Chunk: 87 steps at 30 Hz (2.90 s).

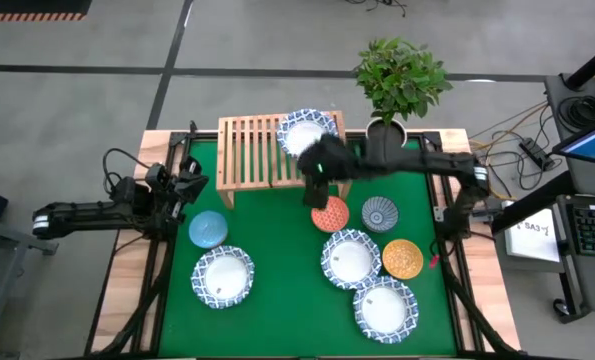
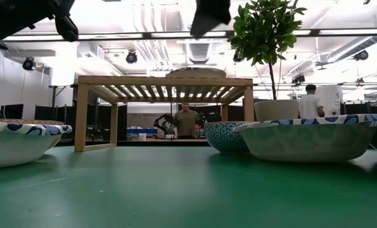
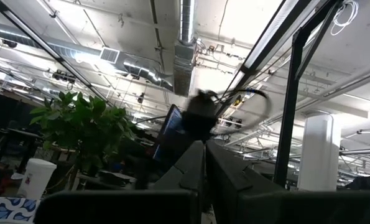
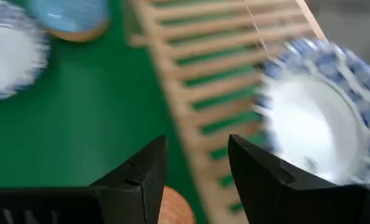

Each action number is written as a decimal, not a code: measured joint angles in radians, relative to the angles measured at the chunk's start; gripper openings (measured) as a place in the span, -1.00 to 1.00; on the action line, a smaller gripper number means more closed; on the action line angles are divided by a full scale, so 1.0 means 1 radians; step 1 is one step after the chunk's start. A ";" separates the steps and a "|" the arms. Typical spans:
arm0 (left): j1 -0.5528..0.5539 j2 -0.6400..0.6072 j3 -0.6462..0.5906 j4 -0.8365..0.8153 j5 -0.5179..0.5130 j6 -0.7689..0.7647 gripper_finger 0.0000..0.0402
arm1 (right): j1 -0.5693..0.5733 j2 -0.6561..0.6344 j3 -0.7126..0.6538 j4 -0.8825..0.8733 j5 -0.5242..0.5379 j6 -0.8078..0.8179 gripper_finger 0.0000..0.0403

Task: Place and stack bowls onto a shelf
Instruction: Put the blue bowl on the shelf

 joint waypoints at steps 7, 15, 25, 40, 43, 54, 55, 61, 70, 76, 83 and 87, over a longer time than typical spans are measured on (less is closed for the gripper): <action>0.000 0.000 0.000 0.007 -0.002 0.000 -1.00 | 0.187 -0.226 -0.454 0.445 0.017 -0.061 -0.25; 0.000 0.008 0.000 0.005 -0.002 0.000 -1.00 | 0.263 -0.468 -0.873 0.828 -0.001 -0.130 -0.26; -0.002 0.043 0.006 -0.080 0.026 -0.217 -1.00 | 0.263 -0.735 -1.172 1.029 -0.053 -0.217 -0.26; -0.121 0.290 0.270 -0.340 0.024 -0.414 -1.00 | 0.263 -0.924 -1.249 1.043 -0.082 -0.313 -0.26; -0.136 0.331 0.354 -0.548 -0.016 -0.484 -1.00 | 0.263 -0.925 -1.249 1.023 -0.083 -0.315 -0.26; -0.188 0.503 0.675 -1.320 -0.080 -0.647 -1.00 | 0.263 -0.920 -1.263 0.959 -0.083 -0.314 -0.26; -0.197 0.517 0.698 -1.378 -0.080 -0.671 -1.00 | 0.263 -0.920 -1.263 0.960 -0.083 -0.322 -0.26; -0.286 0.598 0.767 -1.592 -0.080 -0.841 -1.00 | 0.262 -0.930 -1.258 0.972 -0.079 -0.377 -0.26; -0.438 0.706 0.767 -1.643 -0.065 -1.100 -1.00 | 0.262 -0.932 -1.265 0.950 -0.079 -0.374 -0.26; -0.459 0.764 0.767 -1.666 -0.016 -1.190 -1.00 | 0.263 -0.932 -1.265 0.951 -0.079 -0.373 -0.26; -0.458 0.824 0.767 -1.863 -0.017 -1.193 -0.98 | 0.263 -0.932 -1.265 0.950 -0.079 -0.371 -0.26; -0.440 0.838 0.767 -1.925 -0.018 -1.171 -0.83 | 0.263 -0.932 -1.265 0.951 -0.079 -0.373 -0.26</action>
